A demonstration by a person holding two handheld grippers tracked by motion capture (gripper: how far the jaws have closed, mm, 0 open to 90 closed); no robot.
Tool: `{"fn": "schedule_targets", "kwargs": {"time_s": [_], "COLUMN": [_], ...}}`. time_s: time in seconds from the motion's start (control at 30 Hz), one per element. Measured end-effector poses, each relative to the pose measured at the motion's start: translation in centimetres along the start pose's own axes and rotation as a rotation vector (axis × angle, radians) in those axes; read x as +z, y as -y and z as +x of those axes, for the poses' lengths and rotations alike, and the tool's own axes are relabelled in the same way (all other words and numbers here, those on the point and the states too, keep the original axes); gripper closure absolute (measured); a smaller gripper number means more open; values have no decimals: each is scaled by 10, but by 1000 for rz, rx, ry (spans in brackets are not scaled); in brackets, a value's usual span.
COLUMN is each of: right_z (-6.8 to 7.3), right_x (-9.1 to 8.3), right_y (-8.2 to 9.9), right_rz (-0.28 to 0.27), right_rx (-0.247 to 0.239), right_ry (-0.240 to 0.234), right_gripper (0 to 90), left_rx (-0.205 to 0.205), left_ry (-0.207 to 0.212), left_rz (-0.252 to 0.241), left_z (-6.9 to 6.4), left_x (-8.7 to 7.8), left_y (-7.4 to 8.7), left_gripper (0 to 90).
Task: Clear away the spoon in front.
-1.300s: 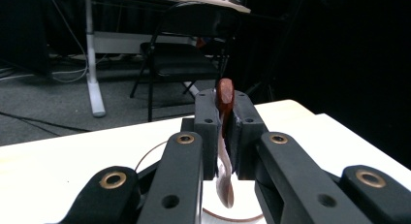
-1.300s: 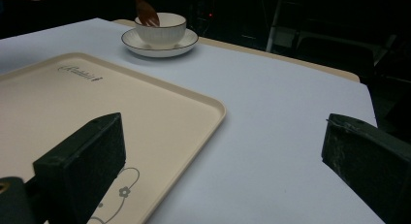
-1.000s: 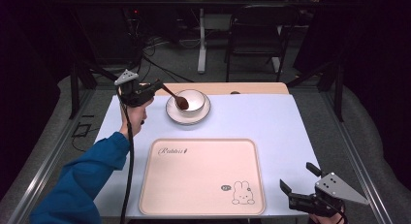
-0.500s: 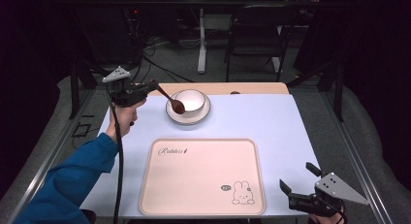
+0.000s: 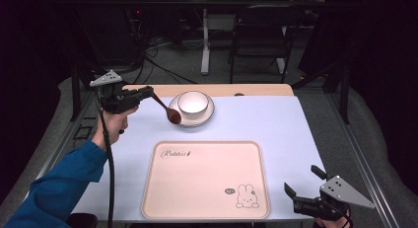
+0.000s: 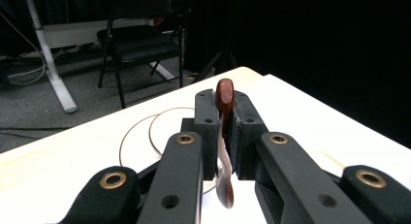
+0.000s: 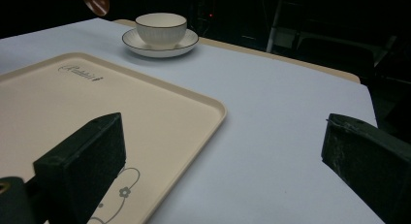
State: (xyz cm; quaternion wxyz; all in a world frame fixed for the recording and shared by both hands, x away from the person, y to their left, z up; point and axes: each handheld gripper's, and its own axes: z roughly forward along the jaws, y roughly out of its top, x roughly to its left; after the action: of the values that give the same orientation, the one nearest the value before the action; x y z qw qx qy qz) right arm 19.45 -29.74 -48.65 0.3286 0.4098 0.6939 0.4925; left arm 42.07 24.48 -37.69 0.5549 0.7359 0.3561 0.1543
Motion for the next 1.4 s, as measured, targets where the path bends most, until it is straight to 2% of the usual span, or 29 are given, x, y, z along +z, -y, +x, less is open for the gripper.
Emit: {"fn": "schedule_targets", "kwargs": {"time_s": [0.3,0.4,0.63,0.77,1.27,1.4], "right_z": [0,0,0,0,0,0], "right_x": [0,0,0,0,1,1], "right_y": [0,0,0,0,0,0], "right_rz": [1,0,1,1,1,0], "right_rx": [-1,-1,-3,-2,-3,-2], "right_ry": [0,0,1,0,0,0], "right_gripper": [10,10,10,10,10,10], "left_rx": [15,19,18,18,14,15], "left_ry": [49,48,79,114,182,204], "left_rz": [65,92,131,157,272,317], "left_z": [-8,-11,-17,-21,-30,-33], "left_x": [-16,-19,-28,-31,-35,-35], "left_y": [5,7,12,18,38,47], "left_gripper": [842,843,843,842,842,842]}}
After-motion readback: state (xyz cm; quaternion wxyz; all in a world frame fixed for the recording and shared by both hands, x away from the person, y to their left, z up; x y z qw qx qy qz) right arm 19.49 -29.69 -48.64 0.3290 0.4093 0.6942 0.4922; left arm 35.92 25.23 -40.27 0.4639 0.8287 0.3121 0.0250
